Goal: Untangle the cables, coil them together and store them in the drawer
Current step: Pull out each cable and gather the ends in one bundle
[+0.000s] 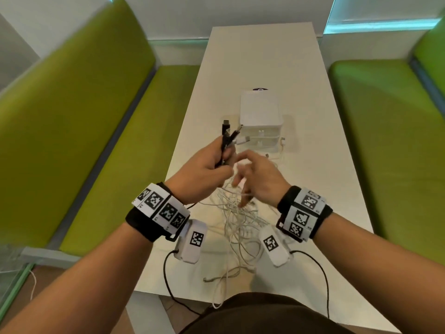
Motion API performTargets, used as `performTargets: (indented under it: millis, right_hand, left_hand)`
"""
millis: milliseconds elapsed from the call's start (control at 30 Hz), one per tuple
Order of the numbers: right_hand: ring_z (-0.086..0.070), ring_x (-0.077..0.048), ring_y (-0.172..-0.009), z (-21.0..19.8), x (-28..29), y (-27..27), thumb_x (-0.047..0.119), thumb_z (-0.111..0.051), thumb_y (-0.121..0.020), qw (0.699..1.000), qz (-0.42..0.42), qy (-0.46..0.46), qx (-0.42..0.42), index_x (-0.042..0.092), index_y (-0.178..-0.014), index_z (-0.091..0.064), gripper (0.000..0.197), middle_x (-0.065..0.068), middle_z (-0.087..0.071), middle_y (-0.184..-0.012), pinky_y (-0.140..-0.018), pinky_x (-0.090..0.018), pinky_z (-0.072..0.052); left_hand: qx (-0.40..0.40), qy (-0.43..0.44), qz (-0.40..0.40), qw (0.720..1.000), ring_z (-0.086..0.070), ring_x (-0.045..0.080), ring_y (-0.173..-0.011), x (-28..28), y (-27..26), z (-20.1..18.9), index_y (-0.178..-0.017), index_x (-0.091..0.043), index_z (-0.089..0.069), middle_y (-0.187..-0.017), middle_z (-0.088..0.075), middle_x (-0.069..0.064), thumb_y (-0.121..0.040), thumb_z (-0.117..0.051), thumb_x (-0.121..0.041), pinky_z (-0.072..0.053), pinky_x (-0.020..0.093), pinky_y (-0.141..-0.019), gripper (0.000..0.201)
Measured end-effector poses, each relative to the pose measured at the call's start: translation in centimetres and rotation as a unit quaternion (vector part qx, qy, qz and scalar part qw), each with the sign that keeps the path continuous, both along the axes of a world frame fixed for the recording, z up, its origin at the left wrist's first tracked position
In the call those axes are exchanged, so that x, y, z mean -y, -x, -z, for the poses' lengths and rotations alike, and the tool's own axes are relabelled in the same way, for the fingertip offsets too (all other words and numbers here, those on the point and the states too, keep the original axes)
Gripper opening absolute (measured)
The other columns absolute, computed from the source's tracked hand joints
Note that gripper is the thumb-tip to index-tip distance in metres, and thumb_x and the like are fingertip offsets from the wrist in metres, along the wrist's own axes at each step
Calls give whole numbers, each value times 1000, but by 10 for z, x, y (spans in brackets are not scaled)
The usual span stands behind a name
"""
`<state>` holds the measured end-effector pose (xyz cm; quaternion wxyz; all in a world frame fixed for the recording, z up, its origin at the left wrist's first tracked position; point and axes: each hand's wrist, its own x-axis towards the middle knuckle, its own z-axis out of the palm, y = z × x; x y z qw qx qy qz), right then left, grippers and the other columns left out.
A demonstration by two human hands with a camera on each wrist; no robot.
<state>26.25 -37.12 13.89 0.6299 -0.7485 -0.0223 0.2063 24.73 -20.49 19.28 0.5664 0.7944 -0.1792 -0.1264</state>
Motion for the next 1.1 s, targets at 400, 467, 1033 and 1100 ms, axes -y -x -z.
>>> performTargets:
  millis: [400,467,1033,1100]
  right_hand:
    - [-59,-21,-87,40,3,16,39,-68,-91,949,-148,238,143,15,-82,-67,25,-1,-63,-93,-83,-39,-49]
    - [-66,-22,-79,43,21,10,37,-66,-90,969,-119,185,115,17,-78,-67,23,-1,-72,-79,-80,-44,-54]
    - [-57,-18,-71,51,70,-2,31,-52,-102,941,-100,287,146,23,-83,-61,22,4,-61,-73,-66,-34,-43]
    - [-59,-15,-73,53,62,-1,28,-52,-102,935,-112,296,161,24,-90,-66,19,9,-62,-75,-70,-33,-45]
  left_hand:
    - [95,-247,-24,964,-41,9,-54,-8,-9,5,-92,-22,-41,-73,-52,-4,-92,-49,-11,-33,28,-55,14]
    - [97,-323,1,941,-53,7,-65,-10,-8,21,-103,-19,-45,-88,-62,-7,-95,-57,-27,-40,30,-61,17]
    - [92,-578,-40,810,-61,25,-74,-54,-22,69,-101,-24,-46,-91,-66,-1,-92,-60,-48,-45,34,-58,29]
    - [133,-578,-30,805,-62,29,-77,-43,-19,72,-106,-22,-41,-99,-64,0,-94,-59,-39,-40,34,-59,28]
